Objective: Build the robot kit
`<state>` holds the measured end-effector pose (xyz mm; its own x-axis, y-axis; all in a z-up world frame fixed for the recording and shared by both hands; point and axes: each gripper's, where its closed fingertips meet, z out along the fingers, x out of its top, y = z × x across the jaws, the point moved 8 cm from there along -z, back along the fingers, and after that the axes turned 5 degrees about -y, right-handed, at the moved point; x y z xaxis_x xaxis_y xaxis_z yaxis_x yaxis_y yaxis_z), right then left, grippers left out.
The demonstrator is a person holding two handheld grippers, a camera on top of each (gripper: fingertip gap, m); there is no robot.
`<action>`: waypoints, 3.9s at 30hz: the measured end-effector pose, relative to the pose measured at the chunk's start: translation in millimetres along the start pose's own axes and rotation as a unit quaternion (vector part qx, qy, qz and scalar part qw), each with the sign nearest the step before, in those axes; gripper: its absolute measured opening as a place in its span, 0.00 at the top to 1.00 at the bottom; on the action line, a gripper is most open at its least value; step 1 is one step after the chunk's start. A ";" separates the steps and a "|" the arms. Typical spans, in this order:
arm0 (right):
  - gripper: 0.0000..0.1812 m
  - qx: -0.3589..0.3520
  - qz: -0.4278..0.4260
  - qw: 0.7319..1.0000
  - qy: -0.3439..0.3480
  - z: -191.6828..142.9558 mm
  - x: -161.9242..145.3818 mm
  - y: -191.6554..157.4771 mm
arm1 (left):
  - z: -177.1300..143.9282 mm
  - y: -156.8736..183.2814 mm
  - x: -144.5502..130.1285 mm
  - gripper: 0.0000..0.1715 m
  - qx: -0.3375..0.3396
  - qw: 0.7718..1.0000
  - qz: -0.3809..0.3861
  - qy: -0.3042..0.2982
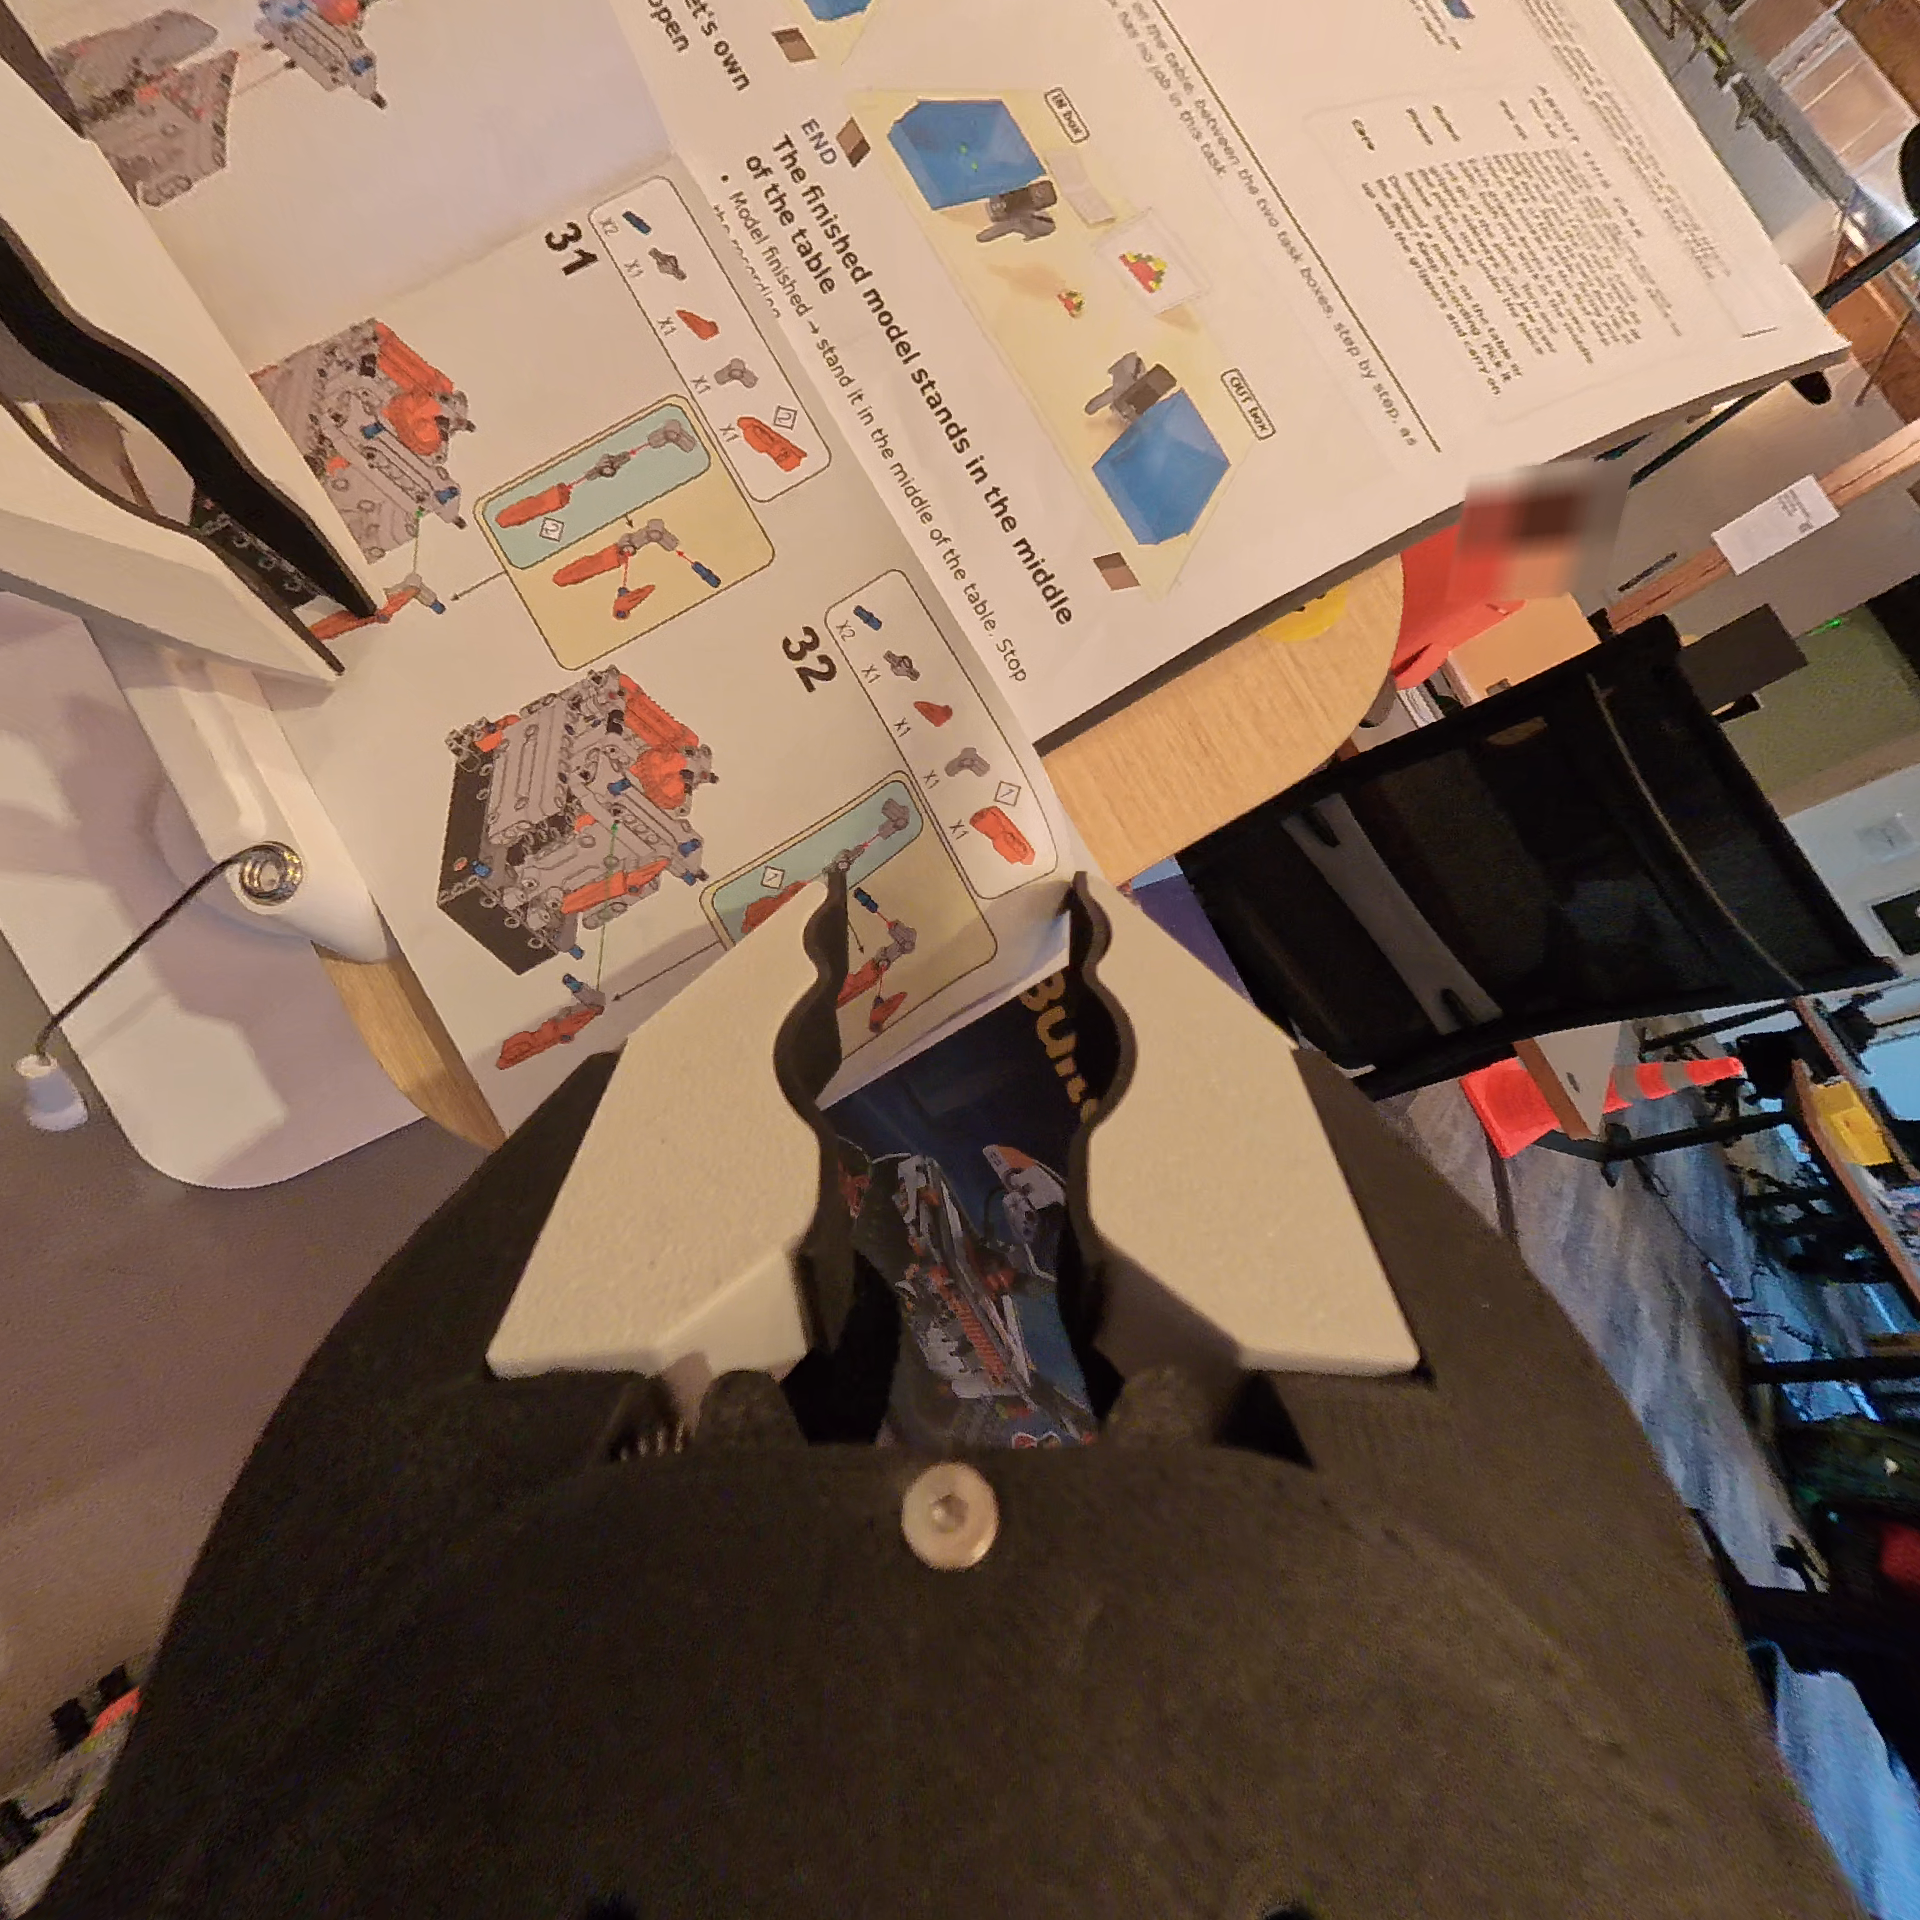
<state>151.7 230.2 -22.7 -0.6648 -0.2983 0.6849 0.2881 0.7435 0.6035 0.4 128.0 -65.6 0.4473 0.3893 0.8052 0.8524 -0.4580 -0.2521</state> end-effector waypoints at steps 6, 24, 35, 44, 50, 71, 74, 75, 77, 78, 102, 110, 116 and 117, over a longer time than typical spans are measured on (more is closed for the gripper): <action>0.83 -0.019 -0.044 0.999 -0.015 -1.0 4.0 -5.0 | 0.1 0.0 0.1 0.93 0.000 1.000 -0.001 0.000; 0.89 0.018 -0.045 0.999 0.015 -8.6 12.3 -8.6 | 1.1 0.3 0.9 0.93 -0.003 1.000 -0.002 0.002; 0.80 0.141 0.101 0.978 0.117 -26.7 17.2 -13.2 | 2.3 0.9 2.9 0.92 -0.006 1.000 -0.011 0.012; 0.74 0.294 0.300 0.890 0.178 -42.1 7.9 -14.0 | 4.1 1.4 5.3 0.91 -0.012 0.999 -0.029 0.018; 0.79 0.362 0.297 0.868 0.161 -36.9 8.4 -33.9 | 3.4 1.1 5.5 0.90 -0.026 0.999 -0.042 0.024; 0.77 0.416 0.271 0.844 0.203 -25.1 15.8 -50.2 | -31.8 -8.2 18.9 0.74 -0.340 0.883 -0.207 0.248; 0.77 0.416 0.269 0.845 0.202 -24.7 16.2 -51.4 | -28.9 -6.7 18.9 0.75 -0.335 0.887 -0.206 0.241; 0.78 0.415 0.267 0.846 0.202 -24.4 16.6 -51.8 | -28.6 -5.8 19.1 0.75 -0.337 0.886 -0.205 0.242; 0.78 0.413 0.264 0.848 0.200 -23.8 17.8 -53.1 | -28.1 -5.0 19.7 0.75 -0.340 0.885 -0.206 0.242; 0.78 0.415 0.262 0.848 0.200 -23.7 18.6 -53.8 | -28.2 -4.7 19.8 0.76 -0.340 0.885 -0.205 0.243; 0.77 0.428 0.283 0.831 0.214 -20.4 16.1 -50.2 | -18.9 -7.5 13.3 0.81 -0.405 0.843 -0.240 0.261; 0.76 0.434 0.287 0.825 0.218 -19.7 15.8 -49.6 | -16.4 -5.9 13.3 0.80 -0.421 0.833 -0.246 0.262; 0.76 0.436 0.288 0.823 0.221 -19.6 16.1 -49.5 | -16.0 -5.3 13.5 0.80 -0.423 0.832 -0.246 0.262; 0.76 0.436 0.287 0.824 0.221 -19.7 16.3 -49.5 | -16.0 -5.3 13.4 0.80 -0.424 0.832 -0.245 0.262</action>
<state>140.2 176.8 -33.4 -0.2203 0.2079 0.9530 -0.2655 0.9274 -0.2637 -2.4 122.9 -44.8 -0.2666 0.3954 0.8790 0.3017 -0.8319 0.4657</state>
